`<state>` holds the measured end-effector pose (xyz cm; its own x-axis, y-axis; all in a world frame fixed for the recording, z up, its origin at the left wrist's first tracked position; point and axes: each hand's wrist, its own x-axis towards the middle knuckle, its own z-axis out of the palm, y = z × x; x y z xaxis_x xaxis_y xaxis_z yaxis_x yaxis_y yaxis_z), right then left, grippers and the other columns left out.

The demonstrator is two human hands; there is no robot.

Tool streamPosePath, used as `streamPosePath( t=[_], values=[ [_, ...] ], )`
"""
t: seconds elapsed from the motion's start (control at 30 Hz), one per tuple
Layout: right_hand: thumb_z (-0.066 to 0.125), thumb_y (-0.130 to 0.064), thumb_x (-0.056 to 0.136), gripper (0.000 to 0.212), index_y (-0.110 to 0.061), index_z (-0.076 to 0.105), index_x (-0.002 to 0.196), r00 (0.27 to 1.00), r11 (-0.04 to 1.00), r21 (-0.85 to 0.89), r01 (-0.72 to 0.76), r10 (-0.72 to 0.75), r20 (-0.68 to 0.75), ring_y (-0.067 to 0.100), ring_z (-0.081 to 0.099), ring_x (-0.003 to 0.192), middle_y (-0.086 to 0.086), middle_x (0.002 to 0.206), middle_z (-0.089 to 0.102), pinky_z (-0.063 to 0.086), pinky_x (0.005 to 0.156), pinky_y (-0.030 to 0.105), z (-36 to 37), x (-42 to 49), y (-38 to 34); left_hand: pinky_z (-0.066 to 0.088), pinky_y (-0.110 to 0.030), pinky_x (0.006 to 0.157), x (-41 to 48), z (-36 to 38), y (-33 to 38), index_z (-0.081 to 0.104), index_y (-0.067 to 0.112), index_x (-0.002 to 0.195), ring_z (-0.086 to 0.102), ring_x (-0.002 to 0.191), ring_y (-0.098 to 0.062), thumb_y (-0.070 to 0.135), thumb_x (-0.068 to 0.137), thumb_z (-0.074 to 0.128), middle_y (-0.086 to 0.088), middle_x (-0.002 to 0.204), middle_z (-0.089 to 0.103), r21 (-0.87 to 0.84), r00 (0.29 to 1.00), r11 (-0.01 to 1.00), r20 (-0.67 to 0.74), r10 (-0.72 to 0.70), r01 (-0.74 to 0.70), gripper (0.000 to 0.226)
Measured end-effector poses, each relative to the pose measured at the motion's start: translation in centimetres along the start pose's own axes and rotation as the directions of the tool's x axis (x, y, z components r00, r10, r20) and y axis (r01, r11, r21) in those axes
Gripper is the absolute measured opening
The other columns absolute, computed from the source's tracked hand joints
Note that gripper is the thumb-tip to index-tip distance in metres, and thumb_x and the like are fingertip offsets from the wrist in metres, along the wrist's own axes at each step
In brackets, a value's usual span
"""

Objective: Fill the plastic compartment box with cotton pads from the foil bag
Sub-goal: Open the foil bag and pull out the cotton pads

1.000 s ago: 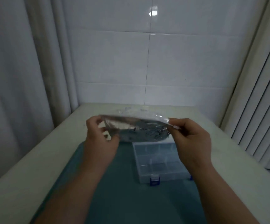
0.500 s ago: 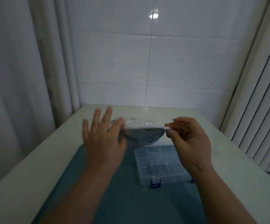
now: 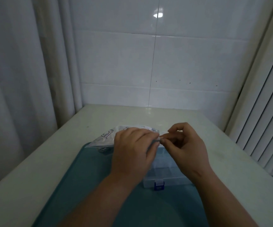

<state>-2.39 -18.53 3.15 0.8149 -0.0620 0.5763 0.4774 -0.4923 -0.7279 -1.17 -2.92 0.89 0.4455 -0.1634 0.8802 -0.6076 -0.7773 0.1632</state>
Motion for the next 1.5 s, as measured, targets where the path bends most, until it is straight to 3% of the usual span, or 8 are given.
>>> streamPosePath(
  t=[0.27, 0.6, 0.87, 0.93, 1.07, 1.2, 1.4, 1.5],
  values=[
    [0.076, -0.019, 0.080, 0.027, -0.029, 0.051, 0.086, 1.000, 1.000, -0.005, -0.002, 0.002, 0.010, -0.004, 0.068, 0.074, -0.017, 0.077, 0.071, 0.051, 0.065, 0.008, 0.3, -0.1, 0.0, 0.035, -0.030, 0.077, 0.0, -0.2, -0.7, 0.070, 0.025, 0.087, 0.058, 0.086, -0.011, 0.037, 0.092, 0.055, 0.011, 0.087, 0.067, -0.021, 0.997, 0.998, 0.035, -0.064, 0.065, 0.020],
    [0.059, -0.007, 0.093, 0.022, -0.027, 0.064, 0.100, 0.962, 0.994, 0.088, -0.060, 0.081, -0.260, 0.004, 0.065, 0.073, -0.013, 0.083, 0.067, 0.049, 0.068, 0.009, -1.1, 1.2, 1.1, 0.029, -0.031, 0.077, 0.3, -2.2, -4.9, 0.063, 0.018, 0.086, 0.057, 0.088, -0.023, 0.020, 0.087, 0.059, 0.004, 0.092, 0.065, 0.128, 0.963, 0.960, -0.138, -0.231, 0.249, 0.005],
    [0.055, -0.001, 0.094, 0.027, -0.024, 0.067, 0.088, 0.910, 0.944, 0.291, -0.156, 0.252, -0.328, 0.008, 0.069, 0.068, 0.000, 0.081, 0.070, 0.057, 0.077, 0.028, -1.6, 1.4, 1.6, 0.047, -0.041, 0.083, 0.1, -2.5, -7.4, 0.060, 0.015, 0.094, 0.056, 0.102, -0.030, 0.008, 0.091, 0.063, -0.007, 0.108, 0.060, -0.064, 0.909, 0.927, -0.181, -0.375, 0.370, 0.008],
    [0.055, 0.001, 0.093, 0.025, -0.020, 0.067, 0.089, 0.921, 0.928, 0.335, -0.165, 0.267, -0.285, 0.012, 0.070, 0.071, 0.002, 0.082, 0.070, 0.059, 0.077, 0.029, -1.4, 1.4, 1.6, 0.048, -0.032, 0.074, 0.3, -2.6, -6.8, 0.056, 0.026, 0.092, 0.060, 0.092, -0.021, 0.024, 0.093, 0.059, 0.003, 0.105, 0.061, -0.285, 0.837, 0.831, -0.138, -0.529, 0.478, 0.004],
    [0.053, 0.003, 0.094, 0.024, -0.015, 0.068, 0.089, 0.939, 0.909, 0.375, -0.182, 0.274, -0.207, 0.019, 0.072, 0.077, -0.003, 0.078, 0.071, 0.059, 0.074, 0.025, -1.0, 1.3, 1.4, 0.053, -0.040, 0.062, 0.9, -3.0, -7.3, 0.057, 0.033, 0.089, 0.067, 0.080, -0.025, 0.054, 0.099, 0.038, 0.005, 0.105, 0.065, -0.484, 0.530, 0.387, 0.199, -0.825, 0.784, 0.030],
    [0.053, 0.004, 0.093, 0.023, -0.013, 0.068, 0.090, 0.960, 0.914, 0.353, -0.201, 0.255, -0.115, 0.018, 0.073, 0.079, 0.002, 0.080, 0.072, 0.059, 0.078, 0.028, -0.8, 1.2, 1.3, 0.055, -0.037, 0.055, 1.1, -3.5, -8.7, 0.059, 0.015, 0.115, 0.070, 0.077, -0.039, 0.066, 0.094, 0.033, -0.016, 0.117, 0.061, -0.460, 0.207, -0.134, 0.616, -0.760, 0.878, 0.062],
    [0.050, 0.006, 0.093, 0.026, -0.012, 0.066, 0.083, 0.969, 0.931, 0.275, -0.239, 0.245, 0.013, 0.012, 0.071, 0.075, -0.005, 0.073, 0.070, 0.058, 0.076, 0.025, -0.4, 1.2, 1.6, 0.055, -0.035, 0.052, 0.4, -3.3, -9.4, 0.051, 0.037, 0.127, 0.068, 0.066, -0.036, 0.068, 0.093, 0.032, -0.019, 0.107, 0.066, -0.401, 0.191, -0.196, 0.740, -0.645, 0.895, 0.050],
    [0.053, 0.008, 0.089, 0.025, -0.010, 0.066, 0.078, 0.965, 0.901, 0.348, -0.259, 0.257, 0.053, 0.017, 0.069, 0.079, -0.003, 0.072, 0.070, 0.057, 0.074, 0.023, -0.4, 1.2, 1.8, 0.054, -0.035, 0.057, 0.3, -3.4, -9.5, 0.061, 0.021, 0.115, 0.065, 0.071, -0.034, 0.053, 0.096, 0.032, -0.018, 0.099, 0.062, -0.372, 0.168, -0.280, 0.817, -0.551, 0.885, 0.047]
  ],
)
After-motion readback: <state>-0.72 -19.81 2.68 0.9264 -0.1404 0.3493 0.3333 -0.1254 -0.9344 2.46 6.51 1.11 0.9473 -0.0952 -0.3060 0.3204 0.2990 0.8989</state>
